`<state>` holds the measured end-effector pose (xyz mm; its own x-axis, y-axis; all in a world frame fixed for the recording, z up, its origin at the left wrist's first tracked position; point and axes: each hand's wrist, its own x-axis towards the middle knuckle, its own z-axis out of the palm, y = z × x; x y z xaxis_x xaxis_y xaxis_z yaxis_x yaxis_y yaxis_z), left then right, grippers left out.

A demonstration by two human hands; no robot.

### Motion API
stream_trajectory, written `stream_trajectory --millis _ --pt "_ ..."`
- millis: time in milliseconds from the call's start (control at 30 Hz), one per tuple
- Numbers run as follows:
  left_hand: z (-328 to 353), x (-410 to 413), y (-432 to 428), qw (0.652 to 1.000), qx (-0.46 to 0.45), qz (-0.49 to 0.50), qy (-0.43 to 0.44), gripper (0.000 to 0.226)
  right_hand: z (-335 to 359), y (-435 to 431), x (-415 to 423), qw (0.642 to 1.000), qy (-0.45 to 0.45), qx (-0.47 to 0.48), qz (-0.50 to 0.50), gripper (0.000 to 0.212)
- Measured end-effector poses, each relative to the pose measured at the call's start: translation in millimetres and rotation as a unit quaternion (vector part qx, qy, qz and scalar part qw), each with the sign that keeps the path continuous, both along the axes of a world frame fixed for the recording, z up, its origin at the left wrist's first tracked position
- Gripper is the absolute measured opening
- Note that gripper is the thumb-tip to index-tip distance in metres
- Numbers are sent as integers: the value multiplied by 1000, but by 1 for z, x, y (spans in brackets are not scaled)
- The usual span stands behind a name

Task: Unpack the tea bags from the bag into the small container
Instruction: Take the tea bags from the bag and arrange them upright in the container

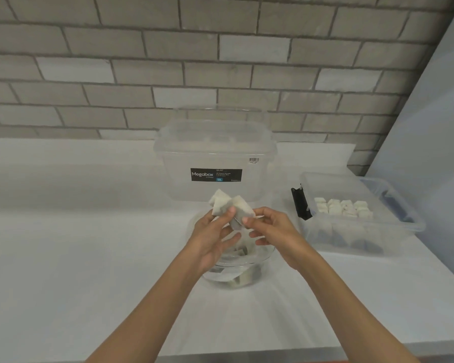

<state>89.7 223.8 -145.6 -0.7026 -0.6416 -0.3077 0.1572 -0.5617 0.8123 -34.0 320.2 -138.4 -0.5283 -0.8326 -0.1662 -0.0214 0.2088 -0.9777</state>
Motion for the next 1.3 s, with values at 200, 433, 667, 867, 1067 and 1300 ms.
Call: stream_trajectory --millis 200,433,667,867,1067,1300 --pt "-3 -18 18 1000 22 12 -3 10 -2 -1 6 974 -194 -119 -3 24" --pt "22 -9 0 987 -65 -145 -8 36 31 8 -43 993 -24 -45 107 21" --pt "32 -40 13 964 -149 -216 -39 31 76 10 -75 960 208 49 180 11" --pt "30 -78 23 977 -106 -184 -14 31 89 13 -107 968 235 -18 89 7" --pt "24 -102 20 979 -119 -161 -34 28 107 46 -185 954 298 15 -19 4" --pt "23 -110 12 979 -133 -143 -53 32 38 47 -235 827 355 389 198 14"
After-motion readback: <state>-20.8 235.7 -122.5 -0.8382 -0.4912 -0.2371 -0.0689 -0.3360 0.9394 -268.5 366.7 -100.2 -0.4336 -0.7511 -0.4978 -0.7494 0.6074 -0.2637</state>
